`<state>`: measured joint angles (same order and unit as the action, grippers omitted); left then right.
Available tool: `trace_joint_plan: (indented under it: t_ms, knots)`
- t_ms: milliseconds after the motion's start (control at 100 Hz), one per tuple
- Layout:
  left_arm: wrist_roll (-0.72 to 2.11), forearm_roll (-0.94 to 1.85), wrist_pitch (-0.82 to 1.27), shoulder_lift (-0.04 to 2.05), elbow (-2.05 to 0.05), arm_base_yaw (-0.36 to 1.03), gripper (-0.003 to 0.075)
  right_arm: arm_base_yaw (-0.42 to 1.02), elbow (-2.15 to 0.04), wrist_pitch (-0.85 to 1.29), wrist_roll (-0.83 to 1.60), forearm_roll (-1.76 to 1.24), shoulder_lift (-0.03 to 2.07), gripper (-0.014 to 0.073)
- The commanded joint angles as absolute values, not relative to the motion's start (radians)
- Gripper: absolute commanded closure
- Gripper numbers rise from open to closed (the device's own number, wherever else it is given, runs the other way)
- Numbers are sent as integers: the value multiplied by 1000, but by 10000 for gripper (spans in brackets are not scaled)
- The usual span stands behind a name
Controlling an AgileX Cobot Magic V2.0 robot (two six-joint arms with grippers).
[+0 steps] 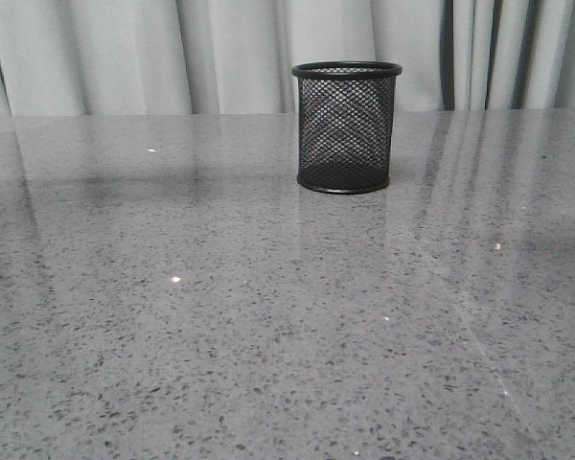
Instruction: Put scissors into bucket
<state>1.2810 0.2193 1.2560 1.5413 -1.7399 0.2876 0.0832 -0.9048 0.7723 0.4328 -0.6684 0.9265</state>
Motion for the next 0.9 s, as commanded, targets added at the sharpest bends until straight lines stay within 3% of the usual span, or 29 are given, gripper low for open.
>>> trace_joint_plan:
  t_ms: [0,320,560,890]
  knots:
    - [1229,257,1267,1497,-1792,349,677,84,-941,714,498,-806,923,189]
    - [1106,233,1172,1497,-1826,589,677,84,-941,752,719,-1212,923,189]
    - [1026,164,1088,1497,-1826,746,677,84,-941,758,724,-1248,923,189]
    - [982,158,1005,1502,-1826,848,677,84,-941,765,724,-1285,923,189]
